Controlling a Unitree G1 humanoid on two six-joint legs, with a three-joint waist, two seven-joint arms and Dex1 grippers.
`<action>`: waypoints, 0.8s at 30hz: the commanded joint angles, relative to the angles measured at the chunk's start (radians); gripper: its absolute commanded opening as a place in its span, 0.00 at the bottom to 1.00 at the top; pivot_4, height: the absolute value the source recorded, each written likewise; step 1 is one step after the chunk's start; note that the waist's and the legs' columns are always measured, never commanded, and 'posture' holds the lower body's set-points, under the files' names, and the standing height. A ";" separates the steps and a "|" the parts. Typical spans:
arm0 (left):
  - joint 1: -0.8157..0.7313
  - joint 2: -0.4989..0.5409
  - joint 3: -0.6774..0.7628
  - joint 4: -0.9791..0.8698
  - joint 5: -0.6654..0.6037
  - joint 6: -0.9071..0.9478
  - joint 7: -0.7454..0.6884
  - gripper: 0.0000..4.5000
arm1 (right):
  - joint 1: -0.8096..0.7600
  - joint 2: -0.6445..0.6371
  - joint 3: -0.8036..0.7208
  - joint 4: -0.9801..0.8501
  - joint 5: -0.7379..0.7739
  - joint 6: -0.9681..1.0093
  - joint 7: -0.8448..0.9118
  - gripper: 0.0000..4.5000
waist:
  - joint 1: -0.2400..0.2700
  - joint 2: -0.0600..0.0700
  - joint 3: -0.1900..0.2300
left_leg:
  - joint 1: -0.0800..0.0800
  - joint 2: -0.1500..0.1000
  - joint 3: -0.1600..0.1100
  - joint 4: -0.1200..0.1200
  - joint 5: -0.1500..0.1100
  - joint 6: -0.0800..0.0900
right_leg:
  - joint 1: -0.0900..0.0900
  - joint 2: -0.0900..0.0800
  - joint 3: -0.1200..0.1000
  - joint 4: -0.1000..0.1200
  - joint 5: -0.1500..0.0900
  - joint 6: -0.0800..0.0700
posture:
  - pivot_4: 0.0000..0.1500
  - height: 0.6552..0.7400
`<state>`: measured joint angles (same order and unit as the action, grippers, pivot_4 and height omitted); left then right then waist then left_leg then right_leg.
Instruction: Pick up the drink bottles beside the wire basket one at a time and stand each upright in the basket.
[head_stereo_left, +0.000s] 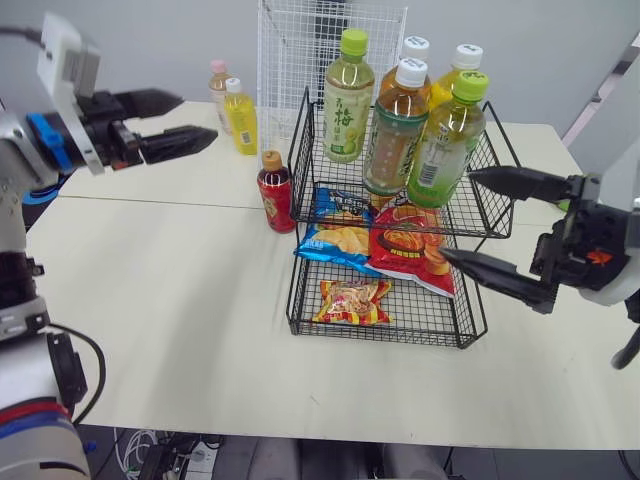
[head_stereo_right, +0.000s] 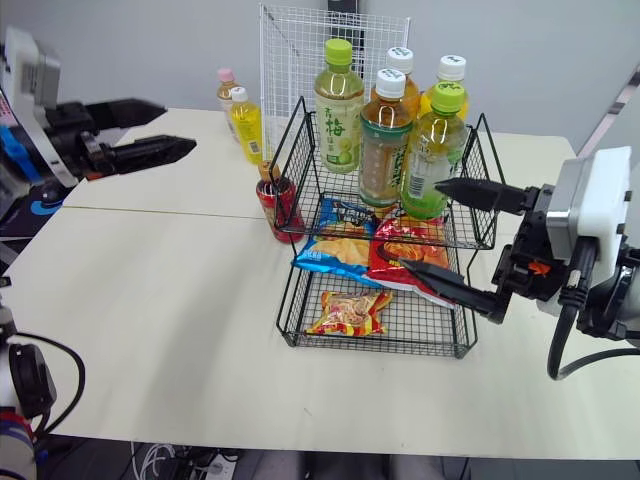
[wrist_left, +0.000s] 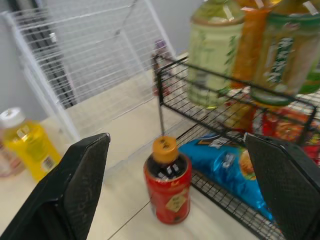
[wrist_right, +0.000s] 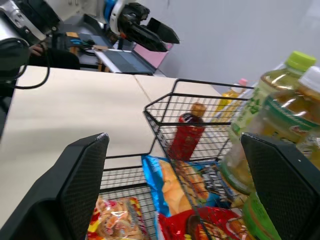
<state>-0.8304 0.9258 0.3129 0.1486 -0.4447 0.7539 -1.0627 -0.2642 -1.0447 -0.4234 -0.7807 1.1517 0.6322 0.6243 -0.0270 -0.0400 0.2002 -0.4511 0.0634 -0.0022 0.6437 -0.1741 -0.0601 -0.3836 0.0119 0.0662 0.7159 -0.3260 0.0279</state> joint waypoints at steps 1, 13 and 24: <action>0.089 -0.076 0.073 -0.078 -0.021 -0.043 0.125 0.99 | -0.005 -0.013 -0.015 -0.019 0.004 -0.007 0.021 1.00 | 0.002 0.000 0.000 | 0.000 0.000 0.000 0.000 0.000 0.000 | 0.000 0.000 0.000 0.000 0.000 0.000 | 1.00 0.95; 0.220 -0.369 0.029 -0.252 -0.025 -0.120 0.424 0.99 | 0.132 0.112 0.162 -0.240 -0.138 0.002 -0.214 1.00 | 0.000 -0.002 -0.002 | 0.000 -0.001 -0.002 0.000 0.000 0.000 | 0.002 0.001 0.000 0.000 0.000 0.000 | 1.00 0.95; 0.209 -0.429 -0.040 -0.258 -0.015 -0.148 0.511 0.99 | 0.211 0.157 0.187 -0.267 -0.282 -0.077 -0.243 1.00 | 0.002 -0.002 -0.002 | 0.002 -0.001 -0.002 0.000 0.000 0.000 | 0.004 0.001 -0.001 -0.001 0.000 0.000 | 1.00 0.95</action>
<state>-0.5989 0.5094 0.2881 -0.0708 -0.4638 0.6251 -0.5788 -0.0494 -0.8914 -0.2339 -1.0177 0.8767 0.5819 0.3933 -0.0251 -0.0419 0.1978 -0.4487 0.0623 -0.0044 0.6440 -0.1741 -0.0604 -0.3793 0.0125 0.0652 0.7152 -0.3258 0.0284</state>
